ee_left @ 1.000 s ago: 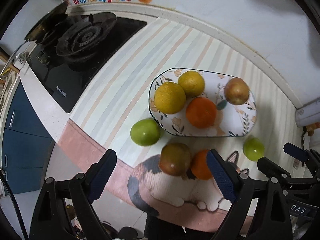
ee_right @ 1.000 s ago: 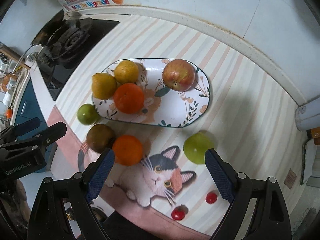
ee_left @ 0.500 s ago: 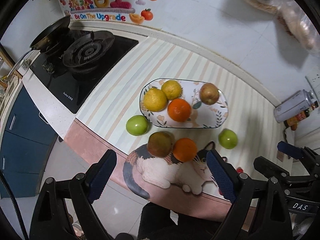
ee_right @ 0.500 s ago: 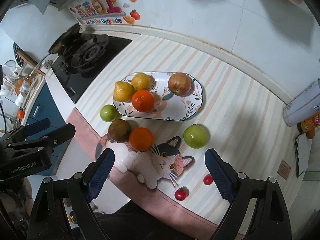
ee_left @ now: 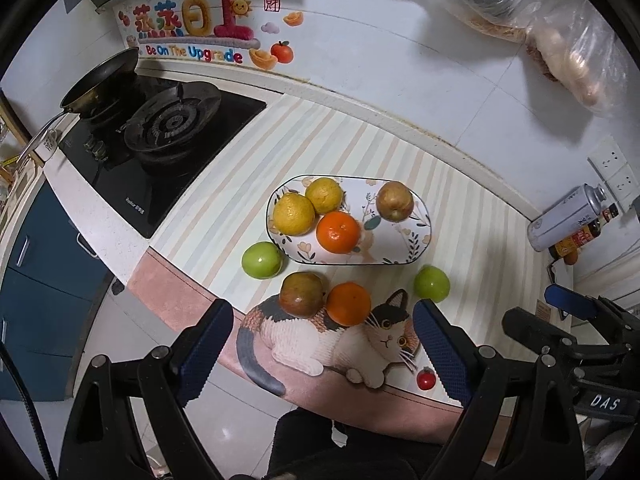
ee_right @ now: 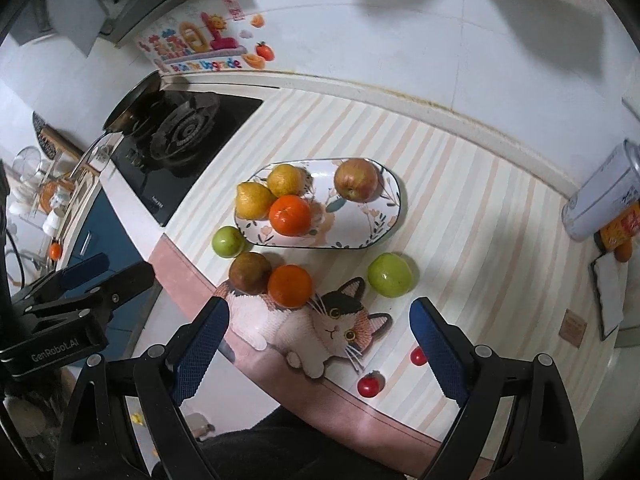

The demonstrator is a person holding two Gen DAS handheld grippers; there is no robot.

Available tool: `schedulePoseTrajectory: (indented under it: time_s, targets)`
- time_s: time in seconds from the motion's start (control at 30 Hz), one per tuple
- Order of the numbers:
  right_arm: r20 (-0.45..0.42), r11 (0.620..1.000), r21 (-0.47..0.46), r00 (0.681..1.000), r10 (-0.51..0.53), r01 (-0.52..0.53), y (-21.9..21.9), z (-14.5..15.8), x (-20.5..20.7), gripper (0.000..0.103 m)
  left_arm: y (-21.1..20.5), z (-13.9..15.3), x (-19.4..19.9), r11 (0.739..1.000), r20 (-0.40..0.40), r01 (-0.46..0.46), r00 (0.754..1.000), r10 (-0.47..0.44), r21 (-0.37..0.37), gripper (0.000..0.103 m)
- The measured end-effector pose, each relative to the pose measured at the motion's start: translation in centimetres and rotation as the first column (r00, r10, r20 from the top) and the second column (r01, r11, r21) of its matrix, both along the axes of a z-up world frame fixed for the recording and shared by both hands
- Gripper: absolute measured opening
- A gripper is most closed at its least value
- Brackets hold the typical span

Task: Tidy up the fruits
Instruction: 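Lift both open tools away from the plate toward the remaining fruits, then grasp the brown fruit with the left tool while the right tool grasps a green apple, then set brown fruit on plate with left tool while right tool sets green apple there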

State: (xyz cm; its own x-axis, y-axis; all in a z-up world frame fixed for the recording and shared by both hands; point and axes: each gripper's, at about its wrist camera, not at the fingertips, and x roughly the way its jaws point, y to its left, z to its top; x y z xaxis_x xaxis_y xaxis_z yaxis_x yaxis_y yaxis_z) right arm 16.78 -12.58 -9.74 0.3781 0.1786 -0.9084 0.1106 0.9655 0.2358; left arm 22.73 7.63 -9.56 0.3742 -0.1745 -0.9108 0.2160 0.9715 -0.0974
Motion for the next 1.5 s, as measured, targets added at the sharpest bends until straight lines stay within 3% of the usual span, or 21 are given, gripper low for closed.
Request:
schedulePoseTrajectory:
  time_s: [0.1, 0.13, 0.3, 0.4, 0.6, 0.8, 0.9, 0.93, 0.97, 1.03, 1.1, 1.17, 1.2, 1.5]
  targets:
    - [-0.038, 0.999, 0.006, 0.998, -0.04, 0.041, -1.4, -2.2, 0.8, 0.094, -0.2, -1.4, 0.9, 0.999, -0.016, -0.011, 1.0, 0.012, 0.052, 0.094]
    - [-0.049, 0.999, 0.009, 0.997, -0.052, 0.052, -1.8, -2.8, 1.1, 0.094, -0.3, -2.1, 1.2, 0.998, -0.017, -0.013, 1.0, 0.014, 0.068, 0.101]
    - [-0.119, 0.99, 0.029, 0.983, -0.137, 0.141, -5.2, -7.4, 2.5, 0.094, 0.0, -6.7, 3.4, 0.991, -0.089, -0.04, 0.995, 0.051, 0.126, 0.102]
    - [-0.176, 0.98, 0.051, 0.968, -0.178, 0.19, -7.0, -10.9, 3.6, 0.094, 0.4, -9.9, 4.8, 0.991, -0.163, -0.058, 0.984, 0.078, 0.124, 0.102]
    - [-0.255, 0.973, 0.051, 0.945, -0.204, 0.224, -7.9, -16.4, 5.2, 0.094, 0.2, -14.2, 6.4, 0.99, -0.235, -0.049, 0.969, 0.08, 0.135, 0.102]
    - [-0.283, 0.975, 0.047, 0.939, -0.197, 0.219, -7.5, -19.3, 6.6, 0.094, -1.2, -18.2, 7.7, 0.987, -0.32, 0.013, 0.947, 0.038, 0.157, 0.102]
    - [-0.293, 0.976, 0.045, 0.937, -0.191, 0.213, -7.3, -20.4, 7.5, 0.093, -1.9, -19.2, 7.9, 0.988, -0.327, 0.048, 0.945, 0.003, 0.146, 0.098]
    - [-0.296, 0.977, 0.044, 0.936, -0.188, 0.21, -7.2, -20.6, 7.7, 0.091, -2.1, -19.4, 8.0, 0.989, -0.326, 0.056, 0.945, -0.007, 0.139, 0.092]
    - [-0.301, 0.978, 0.043, 0.936, -0.184, 0.206, -7.1, -20.8, 8.0, 0.091, -2.2, -19.6, 8.1, 0.991, -0.332, 0.064, 0.943, -0.021, 0.12, 0.085]
    - [-0.314, 0.979, 0.039, 0.933, -0.177, 0.199, -6.9, -21.5, 8.7, 0.091, -2.5, -20.3, 8.3, 0.991, -0.355, 0.074, 0.935, -0.031, 0.108, 0.056]
    - [-0.326, 0.98, 0.039, 0.93, -0.172, 0.195, -6.6, -22.3, 9.1, 0.087, -2.6, -20.8, 8.4, 0.99, -0.351, 0.084, 0.935, -0.039, 0.113, 0.057]
    - [-0.341, 0.98, 0.058, 0.927, -0.158, 0.189, -6.4, -23.1, 9.2, 0.069, -2.6, -21.0, 8.3, 0.991, -0.342, 0.085, 0.939, -0.043, 0.108, 0.057]
    - [-0.347, 0.98, 0.054, 0.924, -0.16, 0.19, -6.3, -23.4, 9.2, 0.067, -2.7, -21.0, 8.3, 0.99, -0.341, 0.085, 0.939, -0.043, 0.108, 0.057]
    - [-0.299, 0.986, 0.027, 0.943, -0.148, 0.163, -5.8, -23.2, 8.9, 0.066, -1.1, -20.2, 7.7, 0.994, -0.323, 0.05, 0.946, -0.015, 0.1, 0.056]
